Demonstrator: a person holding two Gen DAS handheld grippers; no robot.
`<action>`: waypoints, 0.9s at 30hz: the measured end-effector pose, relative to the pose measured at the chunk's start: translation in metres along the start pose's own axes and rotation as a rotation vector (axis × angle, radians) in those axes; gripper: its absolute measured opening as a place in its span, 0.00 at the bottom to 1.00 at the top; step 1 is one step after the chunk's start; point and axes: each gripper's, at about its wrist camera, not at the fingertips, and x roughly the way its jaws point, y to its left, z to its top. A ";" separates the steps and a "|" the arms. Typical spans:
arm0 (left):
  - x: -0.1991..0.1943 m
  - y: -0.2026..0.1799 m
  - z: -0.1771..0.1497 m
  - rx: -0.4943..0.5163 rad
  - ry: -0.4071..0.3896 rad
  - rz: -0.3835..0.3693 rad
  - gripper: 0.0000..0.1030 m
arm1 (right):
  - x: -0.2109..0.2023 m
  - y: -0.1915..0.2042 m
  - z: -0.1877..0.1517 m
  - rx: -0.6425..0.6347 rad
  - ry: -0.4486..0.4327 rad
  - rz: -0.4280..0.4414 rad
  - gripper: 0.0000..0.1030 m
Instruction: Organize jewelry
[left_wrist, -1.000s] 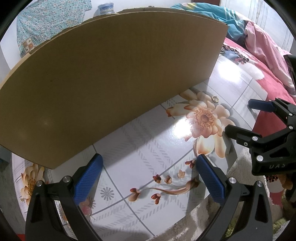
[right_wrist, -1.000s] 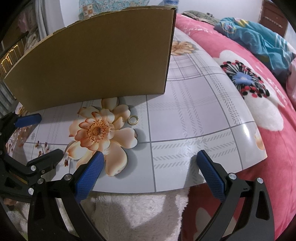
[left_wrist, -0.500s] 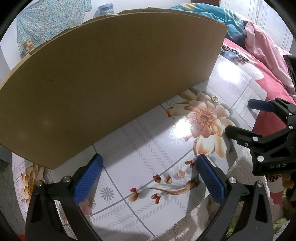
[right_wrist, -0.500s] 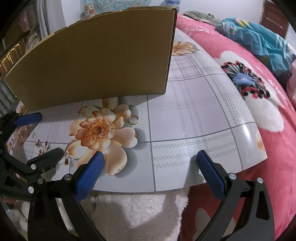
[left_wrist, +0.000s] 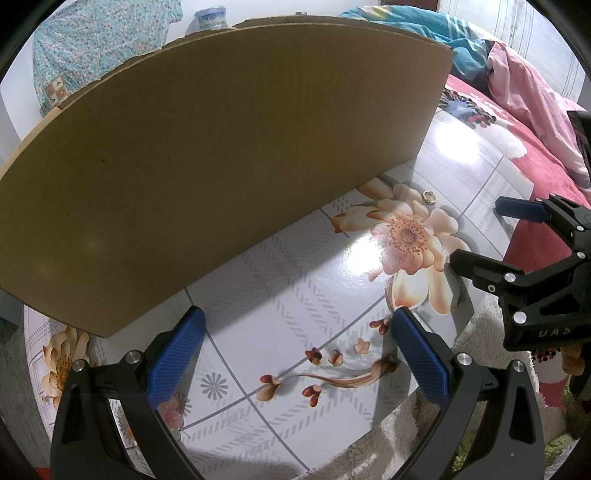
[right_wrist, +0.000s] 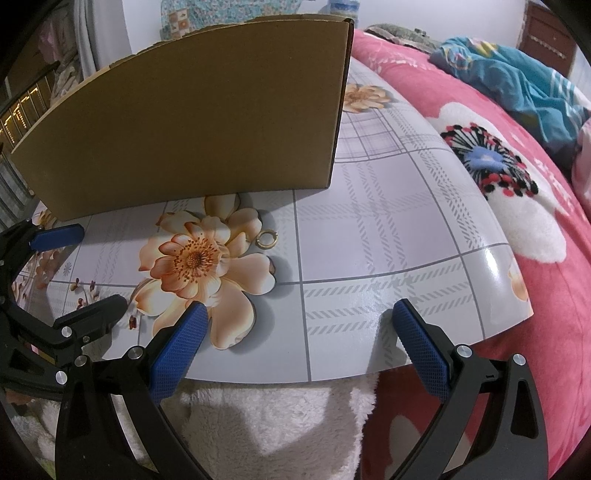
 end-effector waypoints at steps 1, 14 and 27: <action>0.000 0.000 0.000 0.002 0.004 0.000 0.96 | 0.000 0.000 0.000 -0.001 0.000 0.001 0.92; 0.000 0.000 0.001 0.004 0.008 0.001 0.96 | -0.009 0.002 -0.005 -0.074 -0.037 0.020 0.92; -0.001 0.001 -0.004 0.000 -0.053 0.000 0.96 | -0.010 -0.001 0.014 -0.088 -0.108 0.144 0.43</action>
